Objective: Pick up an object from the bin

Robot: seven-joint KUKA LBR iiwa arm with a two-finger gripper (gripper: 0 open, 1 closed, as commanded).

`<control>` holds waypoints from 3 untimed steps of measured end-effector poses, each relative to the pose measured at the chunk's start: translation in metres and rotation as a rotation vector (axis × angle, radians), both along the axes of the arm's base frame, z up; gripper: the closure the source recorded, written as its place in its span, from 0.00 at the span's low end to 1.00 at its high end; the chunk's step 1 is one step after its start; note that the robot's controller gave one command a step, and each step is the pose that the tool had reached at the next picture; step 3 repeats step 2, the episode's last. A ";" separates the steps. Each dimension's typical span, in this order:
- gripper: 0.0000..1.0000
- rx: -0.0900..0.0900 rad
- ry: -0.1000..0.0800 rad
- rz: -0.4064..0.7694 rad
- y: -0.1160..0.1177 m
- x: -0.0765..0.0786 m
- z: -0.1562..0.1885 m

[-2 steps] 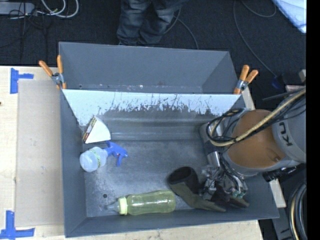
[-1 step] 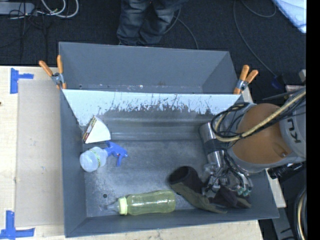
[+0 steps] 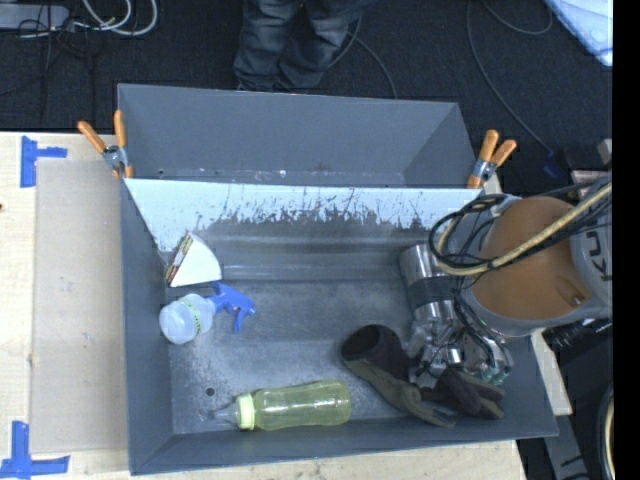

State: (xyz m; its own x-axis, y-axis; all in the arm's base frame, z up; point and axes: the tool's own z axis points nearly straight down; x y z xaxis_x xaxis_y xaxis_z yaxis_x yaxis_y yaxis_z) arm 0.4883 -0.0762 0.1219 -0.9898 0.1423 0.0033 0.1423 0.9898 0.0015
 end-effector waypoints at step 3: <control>1.00 0.000 -0.002 0.001 0.000 0.001 0.019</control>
Offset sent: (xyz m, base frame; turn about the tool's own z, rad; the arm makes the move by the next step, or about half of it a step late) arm -0.0003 -0.0001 0.0283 0.0000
